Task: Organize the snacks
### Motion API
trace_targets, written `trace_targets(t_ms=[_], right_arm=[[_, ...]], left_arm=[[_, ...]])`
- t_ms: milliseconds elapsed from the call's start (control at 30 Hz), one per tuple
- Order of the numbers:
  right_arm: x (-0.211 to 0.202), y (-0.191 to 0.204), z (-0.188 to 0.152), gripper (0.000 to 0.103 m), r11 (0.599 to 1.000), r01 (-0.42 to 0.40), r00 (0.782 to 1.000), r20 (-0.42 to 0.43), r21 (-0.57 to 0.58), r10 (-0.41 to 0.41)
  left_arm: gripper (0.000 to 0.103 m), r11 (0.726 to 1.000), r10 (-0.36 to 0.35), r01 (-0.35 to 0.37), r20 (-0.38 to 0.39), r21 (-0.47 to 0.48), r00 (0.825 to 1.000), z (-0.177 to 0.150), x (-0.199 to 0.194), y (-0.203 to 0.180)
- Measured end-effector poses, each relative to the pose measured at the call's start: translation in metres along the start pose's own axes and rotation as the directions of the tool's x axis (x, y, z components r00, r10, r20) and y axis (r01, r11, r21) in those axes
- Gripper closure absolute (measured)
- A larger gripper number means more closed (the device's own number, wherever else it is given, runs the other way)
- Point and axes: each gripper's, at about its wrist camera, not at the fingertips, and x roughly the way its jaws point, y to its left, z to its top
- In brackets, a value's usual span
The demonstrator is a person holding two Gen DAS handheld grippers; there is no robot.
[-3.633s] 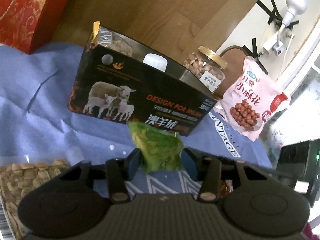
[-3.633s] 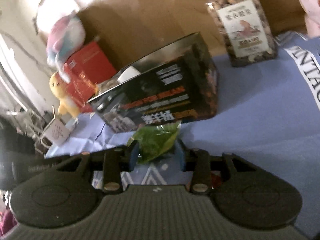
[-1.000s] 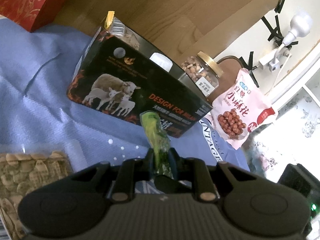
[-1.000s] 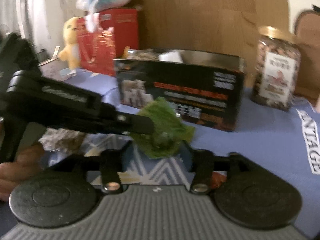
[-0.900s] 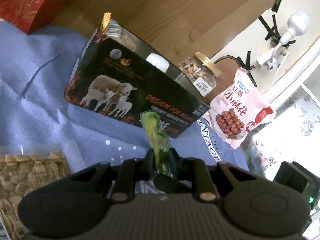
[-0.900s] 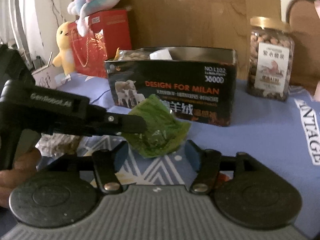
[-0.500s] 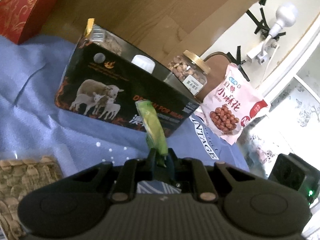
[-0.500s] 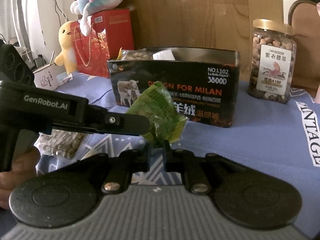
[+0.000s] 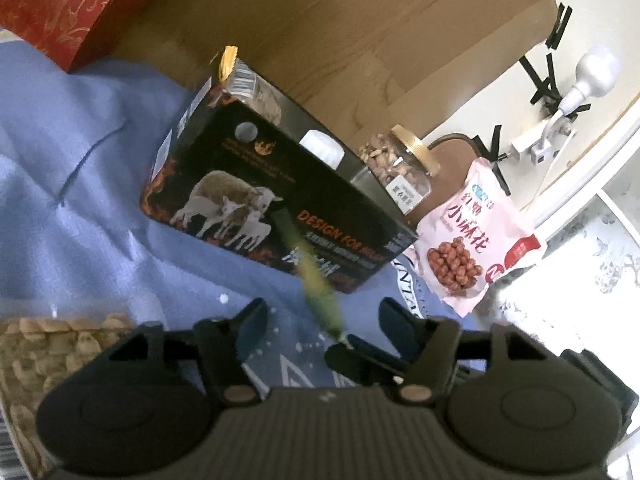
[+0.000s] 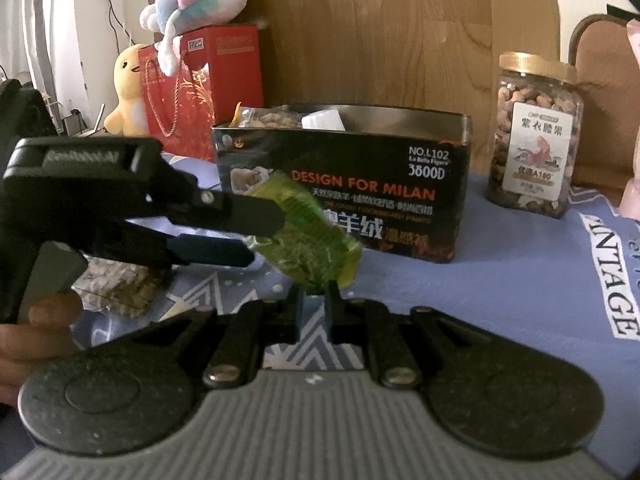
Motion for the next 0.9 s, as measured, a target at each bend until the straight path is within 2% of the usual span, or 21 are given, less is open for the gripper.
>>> trace_targets(t_ms=[33,100,133,167,200,233,267,300,400,500,600,767,833,900], right_arm=[[-0.001,0.001,0.000,0.090,1.000,0.008,1.000,0.003,-0.008,-0.008],[-0.003,0.005,-0.002,0.090,0.999,0.026,1.000,0.007,-0.034,-0.026],[-0.005,0.007,-0.003,0.091,0.998,0.035,0.999,0.010,-0.047,-0.035],[-0.007,0.010,-0.004,0.091,0.997,0.042,0.999,0.014,-0.063,-0.041],[-0.008,0.012,-0.005,0.091,0.996,0.049,0.999,0.018,-0.078,-0.048],[-0.009,0.014,-0.005,0.091,0.994,0.055,0.998,0.022,-0.092,-0.053],[-0.010,0.016,-0.006,0.094,0.993,0.062,0.998,0.025,-0.102,-0.060],[-0.009,0.017,-0.006,0.100,0.993,0.059,0.998,0.020,-0.107,-0.057],[-0.014,0.020,-0.008,0.101,0.991,0.062,0.997,0.043,-0.116,-0.057],[-0.024,0.026,-0.009,0.101,0.985,0.100,0.991,0.105,-0.141,-0.085],[-0.038,0.027,-0.007,0.100,0.989,0.089,0.985,0.160,-0.122,-0.069],[-0.074,0.000,-0.001,0.096,0.997,0.028,0.954,0.297,0.065,-0.046],[-0.077,-0.013,0.004,0.096,0.992,0.017,0.948,0.312,0.124,-0.055],[-0.072,-0.024,0.015,0.096,0.989,0.004,0.956,0.290,0.147,-0.047]], left_arm=[[0.025,1.000,-0.007,0.007,0.001,-0.003,1.000,0.000,-0.001,-0.001],[0.013,1.000,-0.026,0.026,0.019,-0.015,0.999,0.000,-0.006,-0.003],[0.017,1.000,-0.020,0.021,0.033,-0.018,0.999,0.000,-0.007,-0.005],[0.025,1.000,-0.001,0.002,0.029,-0.012,1.000,0.001,-0.005,-0.007],[0.055,1.000,0.023,-0.023,0.001,-0.004,1.000,0.002,0.000,-0.007],[0.073,0.998,0.058,-0.059,-0.057,-0.015,0.997,0.002,0.010,-0.003],[0.083,0.997,0.053,-0.057,-0.088,-0.043,0.995,0.000,0.016,0.001],[0.086,0.997,0.034,-0.040,-0.087,-0.073,0.996,-0.001,0.018,0.006],[0.087,0.997,0.028,-0.034,-0.083,-0.064,0.996,-0.002,0.014,0.001],[0.090,0.998,-0.042,0.038,-0.076,-0.055,0.996,-0.001,0.005,-0.013],[0.091,0.997,-0.070,0.069,-0.044,-0.022,0.997,0.001,-0.008,-0.027],[0.091,0.989,-0.147,0.147,0.005,-0.015,0.989,0.024,-0.021,-0.044],[0.094,0.986,-0.169,0.169,0.017,-0.007,0.986,0.038,-0.018,-0.051],[0.099,0.983,-0.185,0.186,0.036,0.000,0.982,0.055,-0.014,-0.056]])
